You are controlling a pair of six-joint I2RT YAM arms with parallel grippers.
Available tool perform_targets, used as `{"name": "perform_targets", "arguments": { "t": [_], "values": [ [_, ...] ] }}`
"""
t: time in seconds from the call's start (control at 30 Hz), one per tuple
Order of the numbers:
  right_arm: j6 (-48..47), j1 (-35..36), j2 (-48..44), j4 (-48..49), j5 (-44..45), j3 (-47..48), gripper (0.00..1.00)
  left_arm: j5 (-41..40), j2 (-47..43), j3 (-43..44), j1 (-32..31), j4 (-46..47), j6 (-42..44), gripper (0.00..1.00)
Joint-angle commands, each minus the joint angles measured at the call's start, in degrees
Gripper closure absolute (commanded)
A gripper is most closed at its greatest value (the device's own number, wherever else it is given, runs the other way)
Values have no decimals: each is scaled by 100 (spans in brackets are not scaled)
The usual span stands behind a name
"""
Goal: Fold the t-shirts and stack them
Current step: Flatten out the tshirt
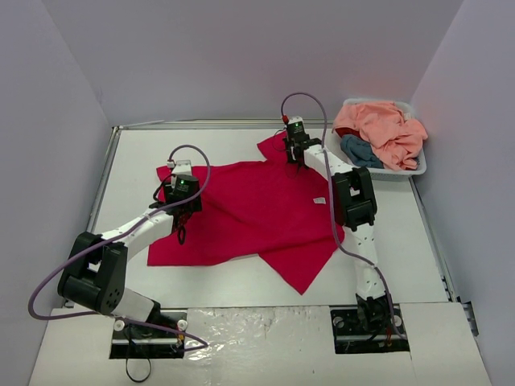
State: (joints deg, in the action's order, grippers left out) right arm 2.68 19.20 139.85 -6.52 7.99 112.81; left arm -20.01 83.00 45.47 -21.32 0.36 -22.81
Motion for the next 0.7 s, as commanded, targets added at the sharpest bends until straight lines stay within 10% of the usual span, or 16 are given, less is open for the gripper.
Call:
{"name": "perform_targets", "arguments": {
  "t": [0.0,0.67],
  "values": [
    [66,-101,139,-165,-61,100,100,-126,-223,23,-30,104,-13,48],
    [567,-592,1009,-639,142,1374,100,-258,-4,67,-39,78,31,47]
  ]
}}
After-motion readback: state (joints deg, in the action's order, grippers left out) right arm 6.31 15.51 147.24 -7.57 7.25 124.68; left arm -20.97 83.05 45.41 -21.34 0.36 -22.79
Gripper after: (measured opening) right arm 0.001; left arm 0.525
